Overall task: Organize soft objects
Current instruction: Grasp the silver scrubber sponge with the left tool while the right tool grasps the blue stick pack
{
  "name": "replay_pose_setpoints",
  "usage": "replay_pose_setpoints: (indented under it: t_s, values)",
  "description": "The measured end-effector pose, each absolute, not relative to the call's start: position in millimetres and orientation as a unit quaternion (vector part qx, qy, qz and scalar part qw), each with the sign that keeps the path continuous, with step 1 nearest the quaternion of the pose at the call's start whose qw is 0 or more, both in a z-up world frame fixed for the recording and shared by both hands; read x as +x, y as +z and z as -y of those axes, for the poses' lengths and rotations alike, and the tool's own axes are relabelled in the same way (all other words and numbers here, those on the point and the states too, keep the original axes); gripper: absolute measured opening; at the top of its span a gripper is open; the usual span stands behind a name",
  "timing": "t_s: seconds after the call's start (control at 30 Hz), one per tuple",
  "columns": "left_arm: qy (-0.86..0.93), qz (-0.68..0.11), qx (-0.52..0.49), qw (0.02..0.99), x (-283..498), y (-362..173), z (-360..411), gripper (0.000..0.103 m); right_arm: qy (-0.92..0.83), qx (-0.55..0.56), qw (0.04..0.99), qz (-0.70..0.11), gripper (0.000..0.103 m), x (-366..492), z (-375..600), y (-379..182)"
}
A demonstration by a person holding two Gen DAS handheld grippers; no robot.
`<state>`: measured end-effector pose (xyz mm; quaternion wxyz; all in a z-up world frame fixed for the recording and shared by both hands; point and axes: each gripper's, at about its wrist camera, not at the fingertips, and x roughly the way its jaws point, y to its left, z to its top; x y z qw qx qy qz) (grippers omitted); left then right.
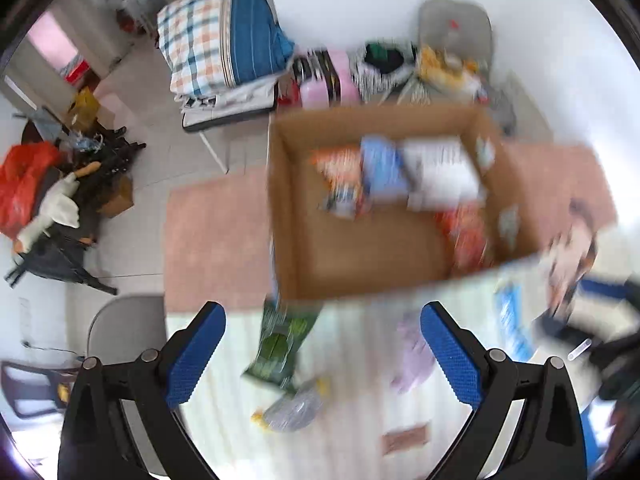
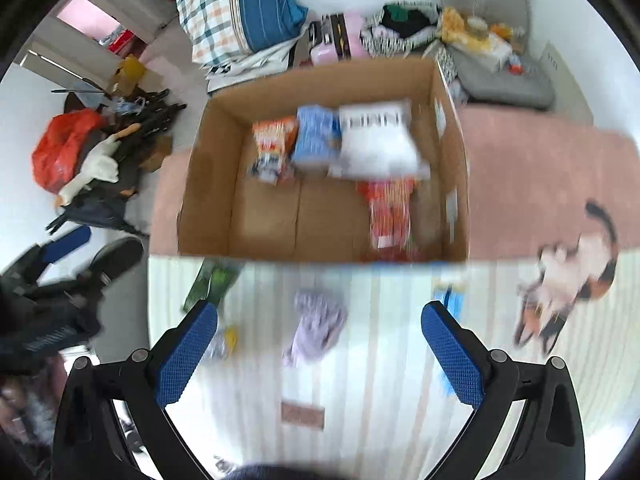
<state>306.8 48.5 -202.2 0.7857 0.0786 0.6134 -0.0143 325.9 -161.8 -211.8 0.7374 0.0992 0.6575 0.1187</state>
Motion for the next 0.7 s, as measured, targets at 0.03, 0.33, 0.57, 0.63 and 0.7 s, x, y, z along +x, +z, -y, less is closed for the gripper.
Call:
replay_pose_setpoints:
  t_s: [0.03,0.33,0.57,0.63,0.7]
  values:
    - [-0.015,-0.622,0.089,0.777,296.9,-212.4,-51.1,0.1,0.112,0.1,0.734,-0.663,0.103,308.7,168.7,-218.4]
    - [0.009,-0.737,0.173,0.653,234.4,-378.3,-68.7,0.1,0.01,0.107,0.688,-0.718,0.103,230.8,211.3,-312.9]
    - [0.018,-0.787,0.152,0.597,229.7,-433.8,-64.0,0.08,-0.025,0.095,0.684,-0.722,0.102,228.5,233.2,-350.2]
    - [0.022,-0.791,0.13,0.597,229.6,-430.0,-57.9,0.071,-0.039,0.08,0.68,-0.728,0.092,237.7,241.0,-364.3]
    - [0.024,-0.803,0.096,0.588,229.2,-426.4,-56.0,0.06,-0.042,0.078,0.671,-0.736,0.083,248.4,245.8,-378.7]
